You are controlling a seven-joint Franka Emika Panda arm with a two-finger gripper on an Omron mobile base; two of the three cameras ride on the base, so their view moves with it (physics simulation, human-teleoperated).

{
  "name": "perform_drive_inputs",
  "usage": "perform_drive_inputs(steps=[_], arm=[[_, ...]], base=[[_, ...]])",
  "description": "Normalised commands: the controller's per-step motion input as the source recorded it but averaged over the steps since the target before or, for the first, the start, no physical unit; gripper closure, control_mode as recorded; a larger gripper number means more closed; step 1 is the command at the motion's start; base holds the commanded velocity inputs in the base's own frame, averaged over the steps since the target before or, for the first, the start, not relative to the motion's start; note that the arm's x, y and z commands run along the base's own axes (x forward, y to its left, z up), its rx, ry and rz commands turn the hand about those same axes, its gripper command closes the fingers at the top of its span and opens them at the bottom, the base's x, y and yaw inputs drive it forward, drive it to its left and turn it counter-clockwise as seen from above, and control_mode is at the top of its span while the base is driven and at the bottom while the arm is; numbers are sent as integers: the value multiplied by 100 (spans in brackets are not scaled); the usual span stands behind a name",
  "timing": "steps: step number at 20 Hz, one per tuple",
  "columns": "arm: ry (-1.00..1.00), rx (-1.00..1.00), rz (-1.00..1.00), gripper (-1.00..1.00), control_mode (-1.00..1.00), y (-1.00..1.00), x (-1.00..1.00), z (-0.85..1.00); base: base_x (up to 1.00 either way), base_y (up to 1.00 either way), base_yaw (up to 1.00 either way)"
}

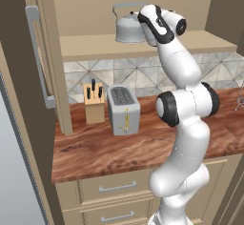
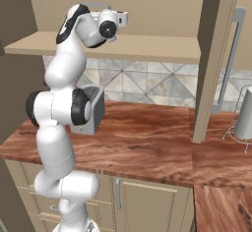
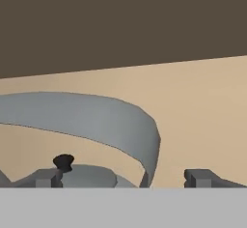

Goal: Open the cabinet, pick the kettle from the cabinet, and place it in the sink.

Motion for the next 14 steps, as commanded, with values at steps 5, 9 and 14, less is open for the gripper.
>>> perform_drive_inputs(steps=[5, 9, 14], arm=[[-1, 0, 3, -100, -100, 4, 16, 0], [-3, 0, 2, 100, -100, 5, 11, 0], [-4, 0, 1, 100, -100, 6, 6, 0]], base=[[0, 0, 0], [0, 0, 0], [0, 0, 0]])
